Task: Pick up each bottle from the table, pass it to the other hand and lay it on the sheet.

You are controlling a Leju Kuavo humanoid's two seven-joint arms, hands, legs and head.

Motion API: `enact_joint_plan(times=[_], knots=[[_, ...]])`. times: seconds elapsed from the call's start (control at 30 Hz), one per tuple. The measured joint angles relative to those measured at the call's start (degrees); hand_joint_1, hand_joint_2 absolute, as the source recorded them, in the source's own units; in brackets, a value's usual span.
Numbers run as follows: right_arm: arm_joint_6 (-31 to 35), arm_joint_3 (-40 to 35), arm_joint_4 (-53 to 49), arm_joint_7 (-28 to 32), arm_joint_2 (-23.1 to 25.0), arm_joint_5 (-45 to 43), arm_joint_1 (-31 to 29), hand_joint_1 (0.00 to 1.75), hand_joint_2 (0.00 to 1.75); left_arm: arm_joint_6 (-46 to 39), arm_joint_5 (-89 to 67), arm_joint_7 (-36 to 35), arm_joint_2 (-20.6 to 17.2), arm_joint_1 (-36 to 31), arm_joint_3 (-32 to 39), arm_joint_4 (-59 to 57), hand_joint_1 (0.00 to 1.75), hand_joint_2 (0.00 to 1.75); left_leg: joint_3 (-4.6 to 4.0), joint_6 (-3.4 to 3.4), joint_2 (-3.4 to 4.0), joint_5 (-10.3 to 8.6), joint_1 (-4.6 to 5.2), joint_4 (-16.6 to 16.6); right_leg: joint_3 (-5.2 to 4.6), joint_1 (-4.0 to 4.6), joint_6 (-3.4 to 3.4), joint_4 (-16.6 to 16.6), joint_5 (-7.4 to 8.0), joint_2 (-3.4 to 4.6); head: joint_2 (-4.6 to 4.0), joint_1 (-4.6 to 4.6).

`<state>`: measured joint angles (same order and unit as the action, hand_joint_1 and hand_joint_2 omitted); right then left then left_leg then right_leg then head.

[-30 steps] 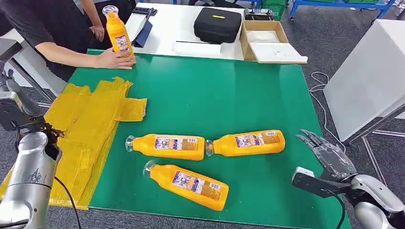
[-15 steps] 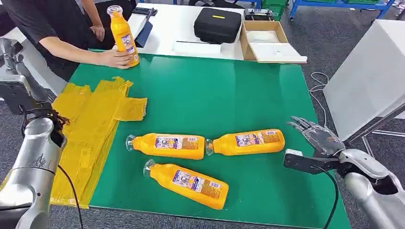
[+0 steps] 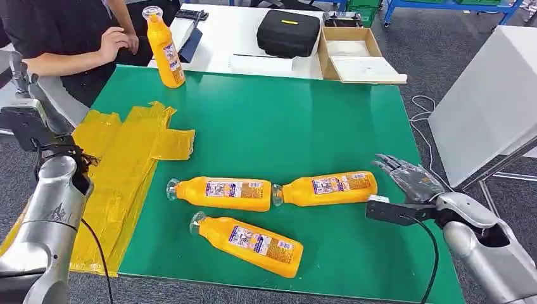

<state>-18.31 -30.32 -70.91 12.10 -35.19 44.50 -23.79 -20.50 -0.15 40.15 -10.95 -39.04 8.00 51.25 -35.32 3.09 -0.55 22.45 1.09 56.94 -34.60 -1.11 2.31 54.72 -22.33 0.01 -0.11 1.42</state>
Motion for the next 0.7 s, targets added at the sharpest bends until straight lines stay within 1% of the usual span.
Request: enact_joint_plan(times=[0.1,0.3,0.47,0.57,0.7], knots=[[-0.9,-3.3,1.1,1.3,0.0,-0.7,-1.9,0.00,1.75,-0.3,0.1,0.0,0.2,-0.1,-0.4,0.0,0.00,0.00,-0.01,0.03,-0.06,-0.05,0.00,0.0,0.00,0.00,0.01,0.0,0.01,-0.03,0.00,0.00],[-1.2,-8.2,4.3,1.4,1.0,-1.0,-5.7,0.00,1.75,-0.3,0.9,0.0,0.2,-0.3,-0.4,0.0,0.00,0.00,-0.08,0.03,0.01,-0.05,-0.02,0.0,0.01,-0.01,0.01,0.0,0.01,-0.01,0.00,0.00],[0.2,-12.8,12.0,1.9,5.7,-0.2,-10.7,0.00,1.75,-0.4,1.8,0.0,0.2,0.1,-0.4,0.0,0.00,0.00,-0.09,-0.02,-0.02,-0.10,-0.03,0.0,-0.05,0.00,-0.04,0.0,0.04,-0.02,0.00,0.02],[0.5,-14.4,14.7,2.0,7.5,0.0,-12.0,0.00,1.75,-0.4,1.9,0.0,0.0,0.2,-0.3,0.0,0.00,0.00,-0.13,-0.01,-0.19,-0.13,-0.03,0.0,-0.04,0.01,-0.04,0.0,0.04,-0.13,0.00,0.00],[0.7,-17.0,20.3,2.5,11.6,0.3,-15.5,0.00,1.75,-0.4,1.7,0.0,0.0,0.1,-0.3,0.0,0.00,0.00,-0.19,-0.04,0.08,-0.16,-0.09,0.0,-0.14,-0.01,-0.15,0.1,0.13,-0.01,0.00,0.00]])
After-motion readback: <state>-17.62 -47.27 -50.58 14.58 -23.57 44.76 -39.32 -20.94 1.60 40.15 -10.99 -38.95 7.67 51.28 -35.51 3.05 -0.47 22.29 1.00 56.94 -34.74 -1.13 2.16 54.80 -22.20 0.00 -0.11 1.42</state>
